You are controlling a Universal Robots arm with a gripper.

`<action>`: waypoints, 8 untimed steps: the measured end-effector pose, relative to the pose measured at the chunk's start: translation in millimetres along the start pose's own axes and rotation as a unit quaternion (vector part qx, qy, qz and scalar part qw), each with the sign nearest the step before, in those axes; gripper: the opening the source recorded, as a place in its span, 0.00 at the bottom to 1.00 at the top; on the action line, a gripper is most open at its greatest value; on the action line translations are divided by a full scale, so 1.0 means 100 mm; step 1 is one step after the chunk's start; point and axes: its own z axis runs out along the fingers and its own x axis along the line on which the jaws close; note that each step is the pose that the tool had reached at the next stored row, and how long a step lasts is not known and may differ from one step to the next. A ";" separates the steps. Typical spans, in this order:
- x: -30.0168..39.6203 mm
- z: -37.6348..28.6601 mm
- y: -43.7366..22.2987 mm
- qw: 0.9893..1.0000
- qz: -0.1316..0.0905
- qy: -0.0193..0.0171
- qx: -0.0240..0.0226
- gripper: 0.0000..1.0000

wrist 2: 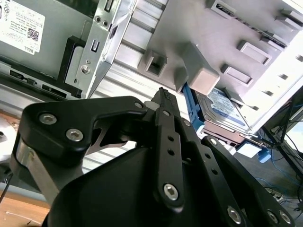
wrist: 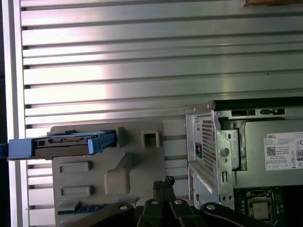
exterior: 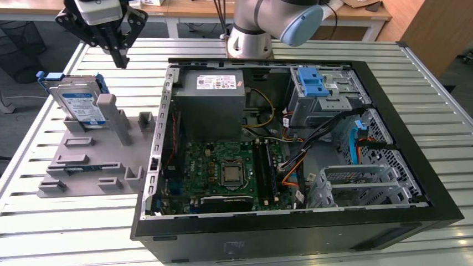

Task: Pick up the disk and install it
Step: 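Reach for the disk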

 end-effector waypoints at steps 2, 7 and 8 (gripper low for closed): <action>0.017 0.000 -0.001 1.000 0.000 0.000 0.000 0.11; 0.065 0.001 -0.005 1.000 0.000 0.000 0.000 0.11; 0.074 0.001 -0.006 1.000 0.000 0.000 0.000 0.11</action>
